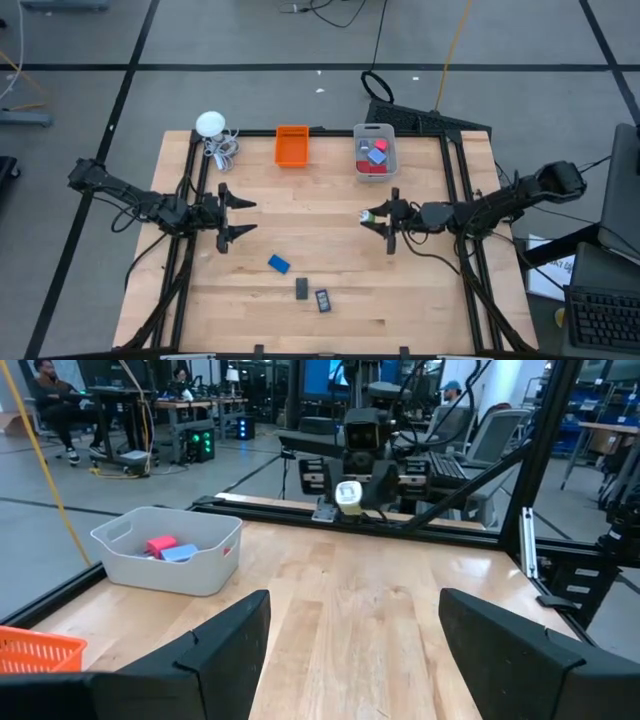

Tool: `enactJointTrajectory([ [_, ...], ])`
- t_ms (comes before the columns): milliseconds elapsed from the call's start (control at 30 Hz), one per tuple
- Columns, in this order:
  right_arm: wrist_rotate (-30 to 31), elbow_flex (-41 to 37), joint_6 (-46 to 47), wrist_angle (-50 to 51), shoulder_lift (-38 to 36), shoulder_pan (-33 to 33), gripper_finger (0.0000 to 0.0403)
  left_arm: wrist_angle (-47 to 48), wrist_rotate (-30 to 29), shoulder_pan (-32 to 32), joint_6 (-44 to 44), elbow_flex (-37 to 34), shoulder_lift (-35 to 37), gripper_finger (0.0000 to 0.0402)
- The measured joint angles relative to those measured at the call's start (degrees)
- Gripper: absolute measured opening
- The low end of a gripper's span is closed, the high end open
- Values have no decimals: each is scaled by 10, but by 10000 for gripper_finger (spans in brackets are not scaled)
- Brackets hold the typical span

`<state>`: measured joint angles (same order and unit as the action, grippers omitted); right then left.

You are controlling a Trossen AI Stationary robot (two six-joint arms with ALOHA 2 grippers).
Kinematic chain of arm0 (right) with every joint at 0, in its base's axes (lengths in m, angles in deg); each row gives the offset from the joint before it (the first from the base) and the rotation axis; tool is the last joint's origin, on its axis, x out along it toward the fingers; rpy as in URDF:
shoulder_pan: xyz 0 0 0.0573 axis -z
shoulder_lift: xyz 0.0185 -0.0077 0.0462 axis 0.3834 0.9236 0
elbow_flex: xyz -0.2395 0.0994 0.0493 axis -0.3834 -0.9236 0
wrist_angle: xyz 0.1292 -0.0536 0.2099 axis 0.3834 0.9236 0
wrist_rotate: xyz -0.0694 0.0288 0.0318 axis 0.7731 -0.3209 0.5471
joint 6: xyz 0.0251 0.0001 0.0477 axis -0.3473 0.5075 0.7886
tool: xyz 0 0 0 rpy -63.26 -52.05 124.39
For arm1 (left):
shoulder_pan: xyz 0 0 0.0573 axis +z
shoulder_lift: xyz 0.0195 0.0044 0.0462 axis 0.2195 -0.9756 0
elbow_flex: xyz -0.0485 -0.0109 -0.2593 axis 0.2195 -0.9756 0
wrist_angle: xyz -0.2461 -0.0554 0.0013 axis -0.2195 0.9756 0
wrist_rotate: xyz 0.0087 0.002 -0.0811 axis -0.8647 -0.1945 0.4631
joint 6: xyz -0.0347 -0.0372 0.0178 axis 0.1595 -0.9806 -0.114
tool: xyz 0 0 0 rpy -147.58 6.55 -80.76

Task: Pick & Place Office items
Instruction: Put the green charger adapter into the gray bin

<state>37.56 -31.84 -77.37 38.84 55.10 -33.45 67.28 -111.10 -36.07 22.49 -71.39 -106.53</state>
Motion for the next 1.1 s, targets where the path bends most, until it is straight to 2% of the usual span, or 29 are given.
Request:
enactJointTrajectory([
  [1100,-1,-4,22,0,0,147,134,0,0,0,0,0,0,292],
])
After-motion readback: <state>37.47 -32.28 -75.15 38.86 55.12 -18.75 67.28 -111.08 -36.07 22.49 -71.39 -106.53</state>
